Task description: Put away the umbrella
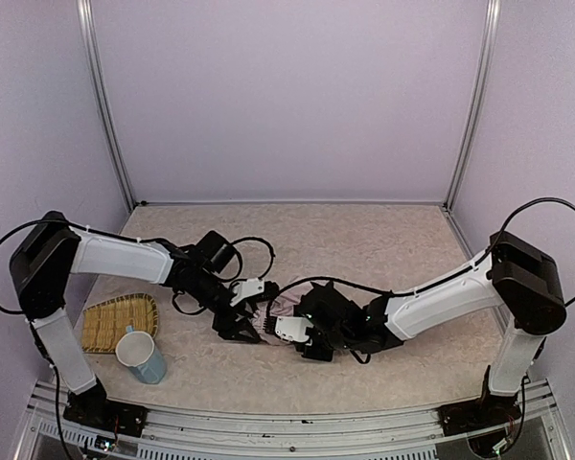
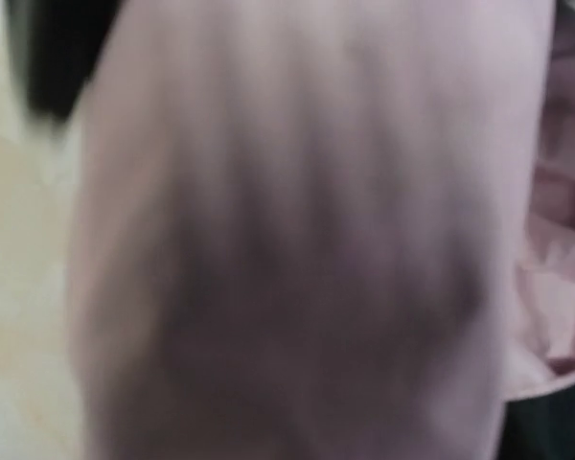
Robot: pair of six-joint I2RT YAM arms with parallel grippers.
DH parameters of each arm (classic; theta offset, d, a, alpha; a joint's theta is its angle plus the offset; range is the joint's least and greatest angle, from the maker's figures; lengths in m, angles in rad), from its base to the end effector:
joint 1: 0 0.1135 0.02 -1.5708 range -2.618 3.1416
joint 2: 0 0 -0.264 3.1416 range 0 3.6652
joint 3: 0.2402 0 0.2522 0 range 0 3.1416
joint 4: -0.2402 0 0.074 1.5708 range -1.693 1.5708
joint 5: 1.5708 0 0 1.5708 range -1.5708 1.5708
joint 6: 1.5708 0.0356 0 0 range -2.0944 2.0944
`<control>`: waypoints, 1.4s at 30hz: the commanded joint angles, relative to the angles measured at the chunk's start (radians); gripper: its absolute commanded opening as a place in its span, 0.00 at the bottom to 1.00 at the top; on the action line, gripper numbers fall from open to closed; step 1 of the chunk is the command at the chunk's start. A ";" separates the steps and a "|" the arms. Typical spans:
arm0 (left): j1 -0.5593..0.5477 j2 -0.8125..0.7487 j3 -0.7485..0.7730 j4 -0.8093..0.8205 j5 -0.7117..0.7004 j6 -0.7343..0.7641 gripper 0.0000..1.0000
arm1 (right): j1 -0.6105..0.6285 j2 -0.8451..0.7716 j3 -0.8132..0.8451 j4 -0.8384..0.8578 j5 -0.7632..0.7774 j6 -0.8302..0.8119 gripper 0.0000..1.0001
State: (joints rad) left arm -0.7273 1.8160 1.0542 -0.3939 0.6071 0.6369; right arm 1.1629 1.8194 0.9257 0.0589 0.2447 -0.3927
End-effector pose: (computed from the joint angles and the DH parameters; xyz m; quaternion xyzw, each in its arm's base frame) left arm 0.2437 -0.2441 0.1495 0.6365 0.6860 -0.3011 0.1832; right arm 0.1500 0.3253 0.1356 -0.6186 0.6906 0.0286 0.3737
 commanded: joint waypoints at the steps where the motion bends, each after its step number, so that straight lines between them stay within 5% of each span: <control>1: 0.040 -0.208 -0.148 0.230 -0.072 -0.035 0.71 | -0.034 0.021 -0.002 -0.219 -0.165 0.107 0.19; 5: 0.039 -0.365 -0.256 0.346 -0.120 0.020 0.70 | -0.110 0.044 0.063 -0.359 -0.392 0.165 0.19; 10: 0.008 -0.453 -0.294 0.304 -0.143 0.162 0.63 | -0.204 0.111 0.177 -0.556 -0.713 0.184 0.19; 16: -0.188 -0.417 -0.318 0.280 -0.315 0.378 0.70 | -0.277 0.250 0.300 -0.698 -0.998 0.128 0.21; 22: -0.194 -0.272 -0.260 0.288 -0.352 0.405 0.78 | -0.329 0.394 0.410 -0.768 -1.010 0.112 0.19; 24: -0.189 -0.229 -0.247 0.263 -0.343 0.402 0.98 | -0.341 0.417 0.437 -0.773 -1.027 0.106 0.19; 29: -0.205 -0.194 -0.280 0.377 -0.467 0.358 0.99 | -0.347 0.456 0.489 -0.793 -1.051 0.075 0.19; 36: -0.185 -0.404 -0.390 0.486 -0.364 0.395 0.99 | -0.370 0.482 0.479 -0.759 -1.077 0.109 0.19; 42: -0.123 -0.234 -0.309 0.433 -0.331 0.373 0.99 | -0.374 0.492 0.498 -0.736 -1.092 0.140 0.19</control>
State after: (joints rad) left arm -0.8722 1.4689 0.6857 0.0563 0.2485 1.0225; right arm 0.7841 2.2143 1.4620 -0.6060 -0.9394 -0.2893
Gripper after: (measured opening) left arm 0.987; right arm 0.289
